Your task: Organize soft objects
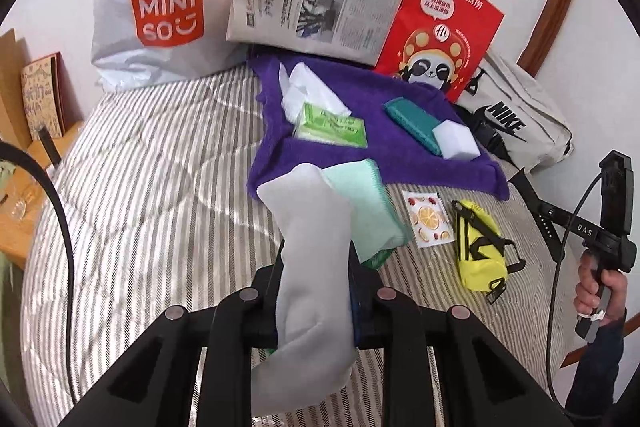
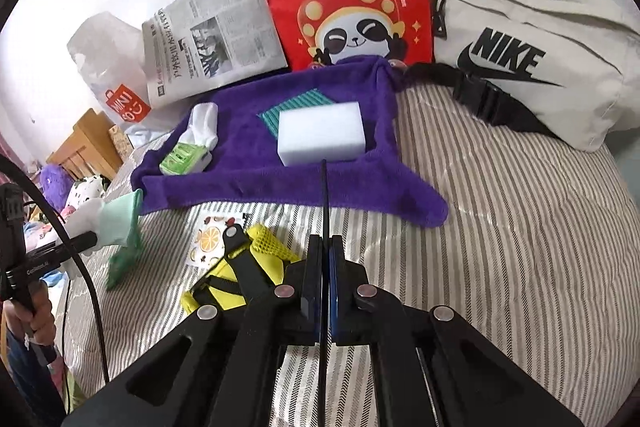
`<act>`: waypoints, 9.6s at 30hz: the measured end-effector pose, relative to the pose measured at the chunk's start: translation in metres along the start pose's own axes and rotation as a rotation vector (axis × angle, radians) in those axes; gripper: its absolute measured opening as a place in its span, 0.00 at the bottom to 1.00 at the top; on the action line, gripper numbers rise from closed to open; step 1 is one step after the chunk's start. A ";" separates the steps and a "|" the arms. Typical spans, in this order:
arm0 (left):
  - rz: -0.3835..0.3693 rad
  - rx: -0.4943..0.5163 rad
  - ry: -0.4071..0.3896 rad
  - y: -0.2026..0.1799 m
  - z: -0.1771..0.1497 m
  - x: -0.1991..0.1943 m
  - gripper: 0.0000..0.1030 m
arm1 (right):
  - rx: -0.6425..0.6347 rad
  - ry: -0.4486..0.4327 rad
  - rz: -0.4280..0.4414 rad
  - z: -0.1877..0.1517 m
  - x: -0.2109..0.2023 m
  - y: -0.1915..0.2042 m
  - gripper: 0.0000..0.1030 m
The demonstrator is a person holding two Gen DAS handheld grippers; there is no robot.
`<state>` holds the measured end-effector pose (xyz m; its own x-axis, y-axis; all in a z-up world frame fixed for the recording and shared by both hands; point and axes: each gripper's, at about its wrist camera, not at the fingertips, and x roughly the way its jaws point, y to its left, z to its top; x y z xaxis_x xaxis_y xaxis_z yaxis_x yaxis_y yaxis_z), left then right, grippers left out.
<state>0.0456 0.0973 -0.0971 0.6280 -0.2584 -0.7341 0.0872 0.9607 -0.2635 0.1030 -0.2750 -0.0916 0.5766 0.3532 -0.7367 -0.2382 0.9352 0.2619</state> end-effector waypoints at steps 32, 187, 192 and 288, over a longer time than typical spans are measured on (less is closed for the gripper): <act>-0.011 0.067 -0.003 -0.030 0.095 0.044 0.21 | -0.141 -0.045 -0.059 0.126 0.055 0.027 0.03; 0.053 0.003 0.216 -0.001 -0.029 0.046 0.75 | -0.220 0.208 0.049 -0.016 0.070 0.070 0.20; 0.052 0.018 0.226 -0.005 -0.030 0.048 0.75 | -0.122 0.214 0.128 -0.013 0.060 0.056 0.20; -0.083 0.169 0.074 -0.064 0.101 0.071 0.26 | -0.121 0.021 0.063 0.133 0.066 0.020 0.20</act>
<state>0.1629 0.0276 -0.0690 0.5549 -0.3381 -0.7601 0.2687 0.9375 -0.2209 0.2401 -0.2296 -0.0517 0.5412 0.4091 -0.7347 -0.3667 0.9010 0.2316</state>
